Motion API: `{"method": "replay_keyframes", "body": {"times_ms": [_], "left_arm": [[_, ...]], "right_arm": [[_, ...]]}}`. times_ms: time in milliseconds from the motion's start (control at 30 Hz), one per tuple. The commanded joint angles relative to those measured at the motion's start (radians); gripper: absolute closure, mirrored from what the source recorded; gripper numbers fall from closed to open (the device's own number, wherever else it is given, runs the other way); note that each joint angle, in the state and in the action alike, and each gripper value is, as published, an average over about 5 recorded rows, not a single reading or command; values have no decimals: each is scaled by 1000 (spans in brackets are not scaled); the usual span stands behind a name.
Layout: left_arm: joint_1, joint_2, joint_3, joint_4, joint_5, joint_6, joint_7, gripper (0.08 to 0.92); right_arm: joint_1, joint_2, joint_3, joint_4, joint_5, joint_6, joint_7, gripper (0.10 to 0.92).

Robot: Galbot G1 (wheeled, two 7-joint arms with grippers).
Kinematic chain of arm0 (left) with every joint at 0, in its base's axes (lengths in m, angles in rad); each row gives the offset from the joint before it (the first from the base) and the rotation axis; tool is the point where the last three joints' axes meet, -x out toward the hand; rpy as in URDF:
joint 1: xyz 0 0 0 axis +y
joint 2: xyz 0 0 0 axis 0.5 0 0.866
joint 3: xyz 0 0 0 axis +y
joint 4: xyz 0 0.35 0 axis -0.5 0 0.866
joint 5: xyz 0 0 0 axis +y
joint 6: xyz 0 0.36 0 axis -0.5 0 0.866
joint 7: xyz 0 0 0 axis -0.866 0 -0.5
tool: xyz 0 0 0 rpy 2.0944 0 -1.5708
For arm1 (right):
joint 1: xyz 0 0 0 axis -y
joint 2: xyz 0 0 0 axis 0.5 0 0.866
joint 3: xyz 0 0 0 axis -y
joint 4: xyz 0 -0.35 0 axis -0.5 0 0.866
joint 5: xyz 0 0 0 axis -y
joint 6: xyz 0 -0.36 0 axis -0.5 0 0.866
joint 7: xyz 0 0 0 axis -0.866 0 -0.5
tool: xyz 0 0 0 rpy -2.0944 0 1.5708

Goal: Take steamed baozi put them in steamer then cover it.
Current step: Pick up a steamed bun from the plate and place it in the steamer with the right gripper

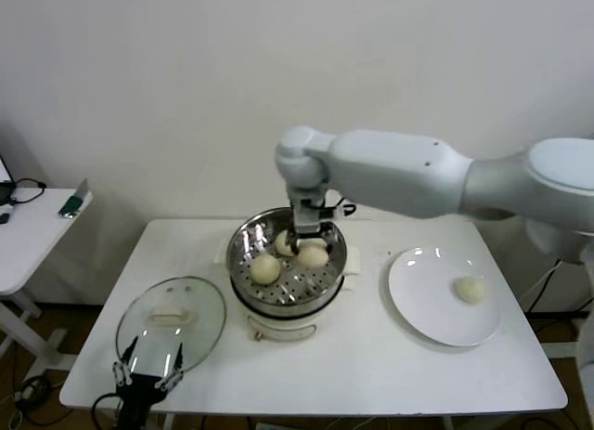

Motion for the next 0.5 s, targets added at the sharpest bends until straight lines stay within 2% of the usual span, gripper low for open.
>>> {"method": "replay_keyframes", "body": {"times_ms": [33, 367, 500], "left_arm": [[5, 9, -6, 6, -8, -4, -1, 177], [2, 13, -12, 20, -16, -7, -3, 177], [-5, 11, -9, 23, -14, -5, -3, 177]], "right_arm": [[-131, 88, 19, 1, -105, 31, -8, 339], [-152, 89, 28, -27, -147, 31, 7, 333], [-151, 79, 35, -18, -149, 15, 19, 292]]}}
